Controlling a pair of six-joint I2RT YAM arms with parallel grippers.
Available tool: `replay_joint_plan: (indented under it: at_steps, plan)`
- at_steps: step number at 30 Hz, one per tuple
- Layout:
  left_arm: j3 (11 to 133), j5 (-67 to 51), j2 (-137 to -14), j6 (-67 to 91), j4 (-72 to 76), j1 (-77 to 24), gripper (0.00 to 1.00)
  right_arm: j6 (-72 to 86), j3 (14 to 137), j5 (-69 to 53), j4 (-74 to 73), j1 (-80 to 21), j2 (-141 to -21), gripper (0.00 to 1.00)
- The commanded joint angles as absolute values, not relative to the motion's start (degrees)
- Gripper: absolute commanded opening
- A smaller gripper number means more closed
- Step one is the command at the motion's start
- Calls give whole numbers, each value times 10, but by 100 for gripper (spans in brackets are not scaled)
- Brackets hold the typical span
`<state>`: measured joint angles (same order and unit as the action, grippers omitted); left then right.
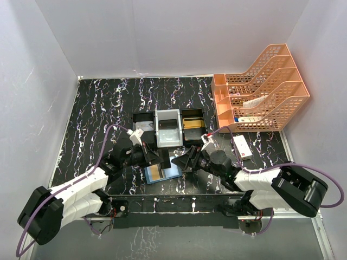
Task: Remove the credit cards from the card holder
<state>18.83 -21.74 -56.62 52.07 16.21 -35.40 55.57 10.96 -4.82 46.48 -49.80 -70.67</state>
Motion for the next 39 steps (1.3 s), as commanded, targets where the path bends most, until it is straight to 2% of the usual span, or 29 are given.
replay_joint_plan:
  at_steps: [1,12,26,35,39]
  plan:
    - [191,-214,-543,514,146,-352,0,546,121,-62,483,-496,-715,77]
    - [190,-176,-511,500,84,-352,0,551,129,-81,495,-496,-737,77]
    - [181,-200,-500,475,116,-352,0,551,144,-127,532,-496,-769,77]
    - [162,-255,-487,464,159,-352,0,566,150,-162,553,-478,-783,75]
    - [152,-337,-494,467,205,-328,0,585,159,-205,584,-459,-808,70]
